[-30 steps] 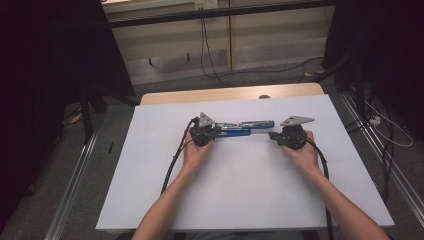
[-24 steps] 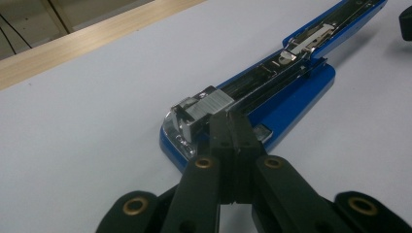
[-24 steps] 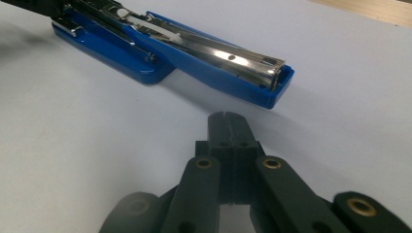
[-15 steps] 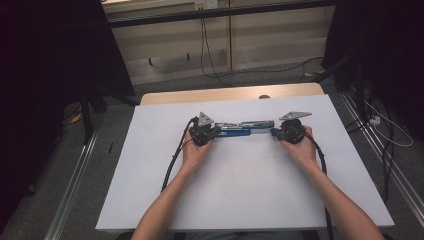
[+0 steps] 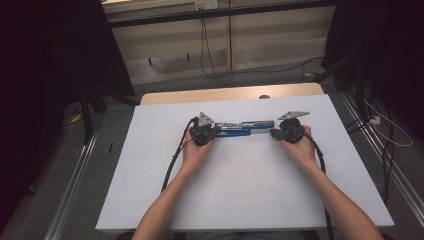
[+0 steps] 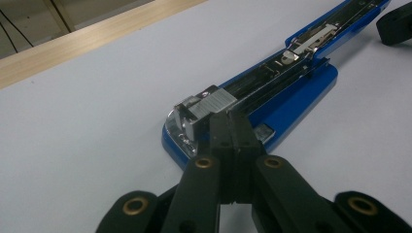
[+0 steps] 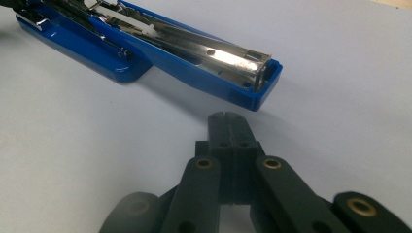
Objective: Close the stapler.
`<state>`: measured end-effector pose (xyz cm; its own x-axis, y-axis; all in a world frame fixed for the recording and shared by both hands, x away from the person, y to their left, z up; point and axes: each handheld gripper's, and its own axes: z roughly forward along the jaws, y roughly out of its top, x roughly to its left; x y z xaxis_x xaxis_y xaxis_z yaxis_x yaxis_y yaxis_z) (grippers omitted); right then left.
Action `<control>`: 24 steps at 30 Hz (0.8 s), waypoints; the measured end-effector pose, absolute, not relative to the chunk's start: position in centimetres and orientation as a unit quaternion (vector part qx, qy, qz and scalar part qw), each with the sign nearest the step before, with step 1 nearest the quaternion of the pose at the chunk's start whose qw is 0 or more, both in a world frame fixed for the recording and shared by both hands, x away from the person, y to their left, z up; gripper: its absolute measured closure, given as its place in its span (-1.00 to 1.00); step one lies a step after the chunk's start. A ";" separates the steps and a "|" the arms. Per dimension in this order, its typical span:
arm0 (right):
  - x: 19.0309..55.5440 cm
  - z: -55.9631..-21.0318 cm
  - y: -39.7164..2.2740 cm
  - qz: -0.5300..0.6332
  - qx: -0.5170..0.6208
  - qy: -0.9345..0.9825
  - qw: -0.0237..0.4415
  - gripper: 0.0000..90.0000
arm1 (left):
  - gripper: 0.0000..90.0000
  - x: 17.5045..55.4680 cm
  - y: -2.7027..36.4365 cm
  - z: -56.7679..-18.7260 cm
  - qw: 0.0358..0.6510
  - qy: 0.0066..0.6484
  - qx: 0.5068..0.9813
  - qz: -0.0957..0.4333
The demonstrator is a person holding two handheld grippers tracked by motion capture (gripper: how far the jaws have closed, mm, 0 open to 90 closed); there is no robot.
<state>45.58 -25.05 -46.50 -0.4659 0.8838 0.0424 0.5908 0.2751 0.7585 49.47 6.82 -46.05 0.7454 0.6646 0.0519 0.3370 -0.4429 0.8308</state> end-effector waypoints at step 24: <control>46.4 -46.5 -24.7 0.365 0.480 0.773 0.197 1.00 | 1.00 49.3 6.5 -46.1 0.434 0.301 0.827 0.195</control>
